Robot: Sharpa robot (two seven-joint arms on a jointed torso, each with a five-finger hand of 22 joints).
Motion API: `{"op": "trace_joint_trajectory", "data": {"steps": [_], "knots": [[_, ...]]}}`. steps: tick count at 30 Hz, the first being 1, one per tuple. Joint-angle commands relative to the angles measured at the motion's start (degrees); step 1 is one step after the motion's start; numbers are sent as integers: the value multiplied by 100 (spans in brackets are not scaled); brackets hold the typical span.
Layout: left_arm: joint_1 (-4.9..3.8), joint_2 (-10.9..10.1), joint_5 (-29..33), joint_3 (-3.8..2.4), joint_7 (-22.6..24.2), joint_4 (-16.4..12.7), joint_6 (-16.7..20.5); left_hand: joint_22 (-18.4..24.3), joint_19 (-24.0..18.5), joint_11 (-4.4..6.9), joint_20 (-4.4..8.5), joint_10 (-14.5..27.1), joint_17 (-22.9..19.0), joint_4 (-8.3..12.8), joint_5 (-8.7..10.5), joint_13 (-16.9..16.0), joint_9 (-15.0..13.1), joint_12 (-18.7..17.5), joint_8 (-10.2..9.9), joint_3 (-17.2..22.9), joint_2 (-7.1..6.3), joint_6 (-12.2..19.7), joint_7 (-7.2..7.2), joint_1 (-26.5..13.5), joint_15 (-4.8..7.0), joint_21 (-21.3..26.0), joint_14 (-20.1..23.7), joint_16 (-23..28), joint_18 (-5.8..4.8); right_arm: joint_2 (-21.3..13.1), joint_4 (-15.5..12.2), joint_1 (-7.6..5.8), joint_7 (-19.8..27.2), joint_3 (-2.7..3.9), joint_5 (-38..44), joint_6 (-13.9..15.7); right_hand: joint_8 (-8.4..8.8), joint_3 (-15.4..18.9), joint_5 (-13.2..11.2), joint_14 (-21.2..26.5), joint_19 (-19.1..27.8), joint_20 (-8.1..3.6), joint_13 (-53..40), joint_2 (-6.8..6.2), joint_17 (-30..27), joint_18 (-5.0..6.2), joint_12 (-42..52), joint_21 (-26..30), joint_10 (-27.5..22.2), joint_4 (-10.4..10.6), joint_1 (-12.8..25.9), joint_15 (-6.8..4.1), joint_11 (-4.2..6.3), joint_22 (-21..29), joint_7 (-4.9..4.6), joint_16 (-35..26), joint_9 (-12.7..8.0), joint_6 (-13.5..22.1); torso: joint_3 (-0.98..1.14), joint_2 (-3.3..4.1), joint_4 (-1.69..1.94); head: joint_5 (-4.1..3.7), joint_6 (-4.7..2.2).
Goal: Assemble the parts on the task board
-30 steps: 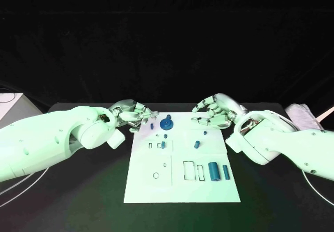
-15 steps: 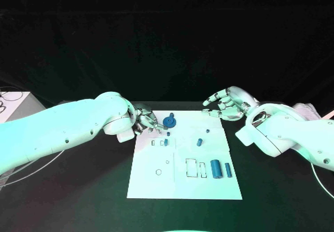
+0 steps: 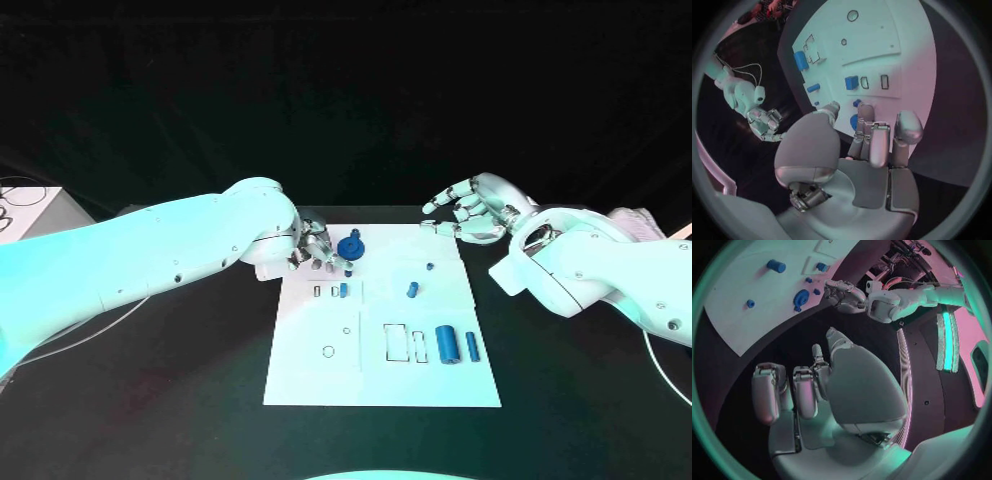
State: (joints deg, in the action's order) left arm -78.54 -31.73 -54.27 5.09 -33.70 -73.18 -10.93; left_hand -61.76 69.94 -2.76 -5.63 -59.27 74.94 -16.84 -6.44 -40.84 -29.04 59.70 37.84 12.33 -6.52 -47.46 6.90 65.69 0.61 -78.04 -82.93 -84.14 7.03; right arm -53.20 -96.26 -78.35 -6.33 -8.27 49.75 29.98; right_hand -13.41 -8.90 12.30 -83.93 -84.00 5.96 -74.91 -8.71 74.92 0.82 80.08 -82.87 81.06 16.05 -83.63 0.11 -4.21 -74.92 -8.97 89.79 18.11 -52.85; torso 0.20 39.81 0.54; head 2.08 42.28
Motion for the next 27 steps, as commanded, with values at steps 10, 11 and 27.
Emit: {"op": "trace_joint_trajectory", "data": {"steps": [10,11,27], "knots": [[-14,251,-107,85,-122,192,-549,0,31,-4,1,99,44,9,-36,52,-39,-41,39,-28,53,76,-8,-34,-6,-16,-20,-22,-110,60,79,-2,216,0,-76,203,-45,-264,92,-181,558,-29,988,-119,268,473,-1830,1802,-1382,33,48,-42,16,117,0,-839,58,178,-13,23,-8,-36,30],[-14,267,-104,90,-123,208,-559,-1,30,-5,1,106,44,9,-36,59,-42,-45,40,-28,55,79,-7,-32,-6,-16,-19,-22,-110,67,91,-2,273,0,-121,264,-43,-325,116,-30,800,-29,1396,-126,-88,572,-2301,2334,-1707,29,20,-41,20,457,-2,-1132,63,208,-15,21,-1,-44,39],[-12,393,21,156,-131,298,-726,-3,19,-11,-6,148,65,15,-52,69,-92,-55,57,-14,99,115,-2,23,-14,-17,-20,-28,-110,121,219,-2,526,-3,-547,758,-342,-1298,381,1083,1665,57,3943,-492,-3172,960,-4607,6282,-2376,-124,98,57,-95,3393,-106,-5367,288,503,-15,17,3,-66,94]]}}
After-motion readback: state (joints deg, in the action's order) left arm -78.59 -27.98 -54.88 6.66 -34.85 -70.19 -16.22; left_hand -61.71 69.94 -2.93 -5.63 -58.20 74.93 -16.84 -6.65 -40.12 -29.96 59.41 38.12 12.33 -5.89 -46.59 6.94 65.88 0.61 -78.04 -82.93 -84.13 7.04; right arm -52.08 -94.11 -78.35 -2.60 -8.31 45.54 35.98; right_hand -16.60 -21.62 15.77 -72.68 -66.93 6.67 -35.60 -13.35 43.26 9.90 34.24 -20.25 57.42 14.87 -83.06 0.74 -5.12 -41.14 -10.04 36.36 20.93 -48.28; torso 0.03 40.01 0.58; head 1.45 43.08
